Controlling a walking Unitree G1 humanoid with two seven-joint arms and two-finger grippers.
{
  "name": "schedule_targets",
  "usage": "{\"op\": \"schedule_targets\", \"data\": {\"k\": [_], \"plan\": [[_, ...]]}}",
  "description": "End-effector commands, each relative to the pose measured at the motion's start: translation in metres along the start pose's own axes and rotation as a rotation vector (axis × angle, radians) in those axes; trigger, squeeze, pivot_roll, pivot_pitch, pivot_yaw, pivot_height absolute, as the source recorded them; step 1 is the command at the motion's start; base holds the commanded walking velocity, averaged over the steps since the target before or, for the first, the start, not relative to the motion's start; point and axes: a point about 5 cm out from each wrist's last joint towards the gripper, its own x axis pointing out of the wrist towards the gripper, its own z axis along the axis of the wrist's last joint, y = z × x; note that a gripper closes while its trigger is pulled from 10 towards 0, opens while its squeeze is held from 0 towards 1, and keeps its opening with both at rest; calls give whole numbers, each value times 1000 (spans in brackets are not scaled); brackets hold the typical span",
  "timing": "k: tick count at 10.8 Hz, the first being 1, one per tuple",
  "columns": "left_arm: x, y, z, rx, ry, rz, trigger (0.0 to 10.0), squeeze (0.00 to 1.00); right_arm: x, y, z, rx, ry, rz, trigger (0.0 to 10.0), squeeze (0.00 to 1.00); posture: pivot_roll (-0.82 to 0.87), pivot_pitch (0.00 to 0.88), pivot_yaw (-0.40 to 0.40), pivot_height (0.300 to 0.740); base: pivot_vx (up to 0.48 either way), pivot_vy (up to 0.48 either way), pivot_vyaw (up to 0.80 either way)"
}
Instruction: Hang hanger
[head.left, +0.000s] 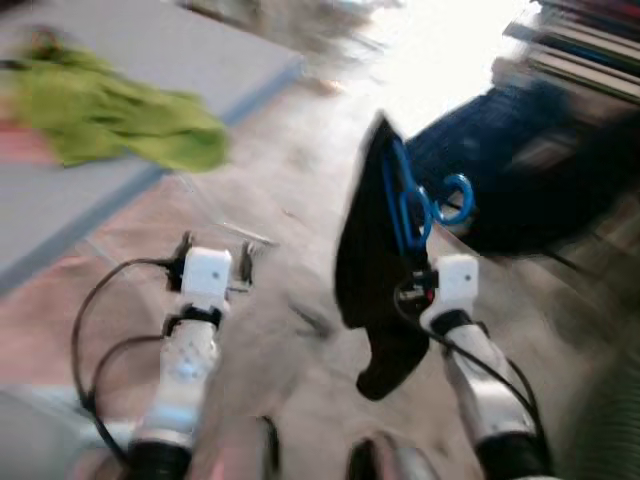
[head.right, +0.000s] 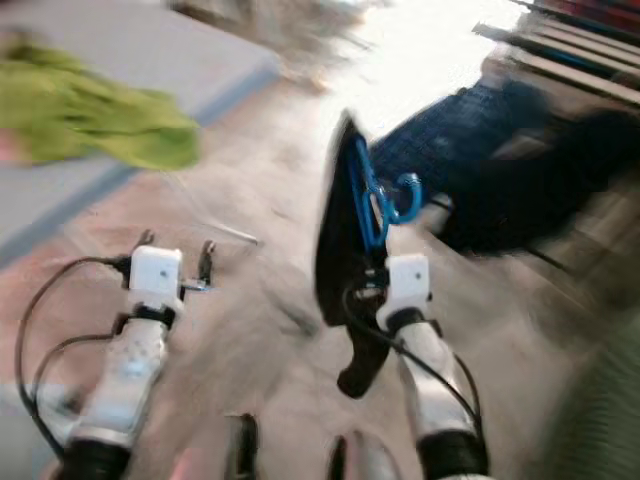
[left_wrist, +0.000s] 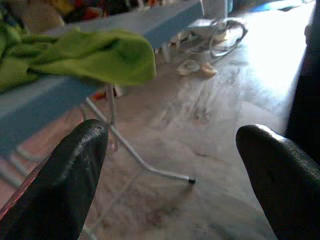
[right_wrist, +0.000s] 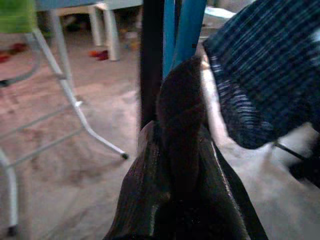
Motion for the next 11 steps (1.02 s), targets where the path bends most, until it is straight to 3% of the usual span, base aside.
{"op": "schedule_targets", "data": {"k": [1, 3, 5, 9, 11], "plan": [[-2, -7, -1, 4, 7, -48, 10000, 0, 1, 0, 13, -8, -67, 19, 10000, 0, -2, 179, -18, 740, 0, 0, 794], [-1, -18, 1, -14, 5, -125, 10000, 0, 0, 6, 16, -24, -64, 103, 10000, 0, -7, 188, -25, 740, 0, 0, 794], [0, -33, 7, -20, -26, -291, 10000, 0, 0, 22, 22, 9, -70, 237, 10000, 0, -12, 187, -27, 740, 0, 0, 800], [4, -33, 10, -49, -30, -302, 10000, 0, -4, 35, 27, 12, -59, 355, 10000, 0, -23, 181, -23, 740, 0, 0, 798], [9, -26, 9, -25, -22, -240, 10000, 0, -8, 33, 31, -6, -47, 429, 10000, 0, -30, 176, -21, 740, 0, 0, 0]]}}
